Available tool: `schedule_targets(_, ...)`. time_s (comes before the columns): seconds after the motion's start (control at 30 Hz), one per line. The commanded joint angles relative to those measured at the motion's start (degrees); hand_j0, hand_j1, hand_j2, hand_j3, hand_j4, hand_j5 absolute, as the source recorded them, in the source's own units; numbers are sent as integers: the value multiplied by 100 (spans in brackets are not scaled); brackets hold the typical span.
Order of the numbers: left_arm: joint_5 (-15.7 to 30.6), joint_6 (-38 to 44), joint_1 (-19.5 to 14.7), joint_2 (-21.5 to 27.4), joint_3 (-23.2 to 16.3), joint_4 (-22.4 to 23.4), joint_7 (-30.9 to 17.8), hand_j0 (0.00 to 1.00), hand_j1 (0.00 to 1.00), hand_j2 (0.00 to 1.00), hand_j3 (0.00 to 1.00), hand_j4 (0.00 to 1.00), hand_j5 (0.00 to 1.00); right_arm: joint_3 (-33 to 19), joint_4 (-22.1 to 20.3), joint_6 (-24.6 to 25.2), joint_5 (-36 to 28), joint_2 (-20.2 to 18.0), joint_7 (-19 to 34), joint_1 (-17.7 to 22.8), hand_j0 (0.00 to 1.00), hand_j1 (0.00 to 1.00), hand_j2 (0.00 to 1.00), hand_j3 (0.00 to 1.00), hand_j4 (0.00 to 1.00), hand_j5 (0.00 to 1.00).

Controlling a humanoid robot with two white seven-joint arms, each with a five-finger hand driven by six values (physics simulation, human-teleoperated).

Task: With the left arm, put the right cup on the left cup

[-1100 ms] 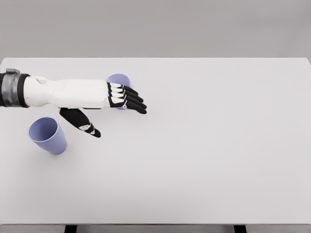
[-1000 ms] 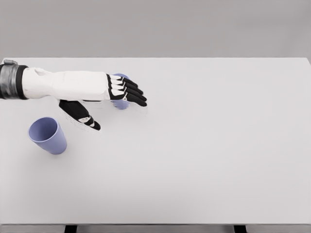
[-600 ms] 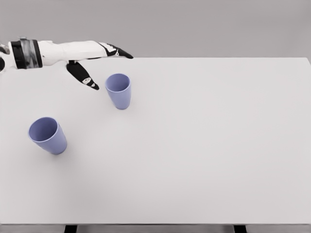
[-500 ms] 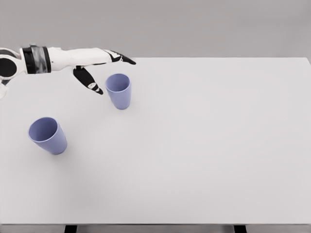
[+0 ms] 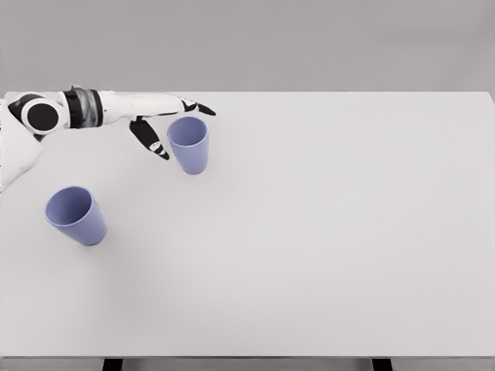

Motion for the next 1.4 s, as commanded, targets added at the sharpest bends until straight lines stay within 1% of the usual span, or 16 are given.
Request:
schedule_targets(0.0, -23, 15, 0, -109, 35, 141, 2, 100, 100, 100, 100, 100, 100, 0, 0, -1, 1, 0, 1, 0, 100, 100, 100, 100, 100, 100)
schedule_targets(0.23, -286, 15, 0, -276, 35, 238, 2, 100, 100, 100, 100, 100, 100, 0, 0, -1, 1, 0, 1, 0, 100, 100, 100, 100, 100, 100)
schedule_targets(0.27, -295, 15, 0, -276, 44, 247, 2, 94, 94, 94, 94, 94, 94, 0, 0, -1, 1, 0, 1, 0, 100, 100, 100, 100, 100, 100)
schedule_targets(0.33, -260, 15, 9, -276, 44, 255, 2, 74, 74, 74, 74, 74, 74, 0, 0, -1, 1, 0, 1, 0, 100, 100, 100, 100, 100, 100)
schedule_targets(0.4, -242, 15, 9, -249, 44, 247, 2, 68, 68, 68, 68, 68, 68, 0, 0, -1, 1, 0, 1, 0, 100, 100, 100, 100, 100, 100)
schedule_targets(0.5, -251, 15, 26, -249, 44, 247, 2, 68, 68, 68, 68, 68, 68, 0, 0, -1, 1, 0, 1, 0, 100, 100, 100, 100, 100, 100)
schedule_targets(0.57, -234, 15, 35, -197, 71, 124, 2, 68, 68, 68, 68, 68, 68, 0, 0, -1, 1, 0, 1, 0, 100, 100, 100, 100, 100, 100)
schedule_targets(0.63, -234, 15, 62, -135, 194, -289, 2, 68, 68, 68, 68, 68, 68, 0, 0, -1, 1, 0, 1, 0, 100, 100, 100, 100, 100, 100)
schedule_targets(0.7, -102, 15, 70, 251, 211, -764, 2, 66, 66, 66, 66, 66, 66, 0, 0, -1, 1, 0, 1, 0, 100, 100, 100, 100, 100, 100)
schedule_targets(0.77, 302, 15, 202, 787, 211, -1449, 2, 65, 65, 65, 65, 65, 65, 0, 0, -1, 1, 0, 1, 0, 100, 100, 100, 100, 100, 100)
schedule_targets(0.87, 601, 15, 220, 1359, 211, -2135, 2, 64, 64, 64, 64, 64, 64, 0, 0, -1, 1, 0, 1, 0, 100, 100, 100, 100, 100, 100)
schedule_targets(1.0, 1260, 15, 299, 2519, 211, -3295, 2, 64, 64, 64, 64, 64, 64, 0, 0, -1, 1, 0, 1, 0, 100, 100, 100, 100, 100, 100)
schedule_targets(1.07, 1480, 15, 299, 2949, 220, -3646, 2, 64, 64, 64, 64, 64, 64, 0, 0, -1, 1, 0, 1, 0, 100, 100, 100, 100, 100, 100)
schedule_targets(1.1, 1673, 15, 299, 3310, 220, -3928, 2, 64, 64, 64, 64, 64, 64, 0, 0, -1, 1, 0, 1, 0, 100, 100, 100, 100, 100, 100)
schedule_targets(1.17, 1867, 15, 299, 3907, 220, -4288, 2, 64, 64, 64, 64, 64, 64, 0, 0, -1, 1, 0, 1, 0, 100, 100, 100, 100, 100, 100)
schedule_targets(1.37, 2306, 15, 281, 5138, 220, -4991, 2, 64, 64, 64, 64, 64, 64, 0, 0, -1, 1, 0, 1, 0, 100, 100, 100, 100, 100, 100)
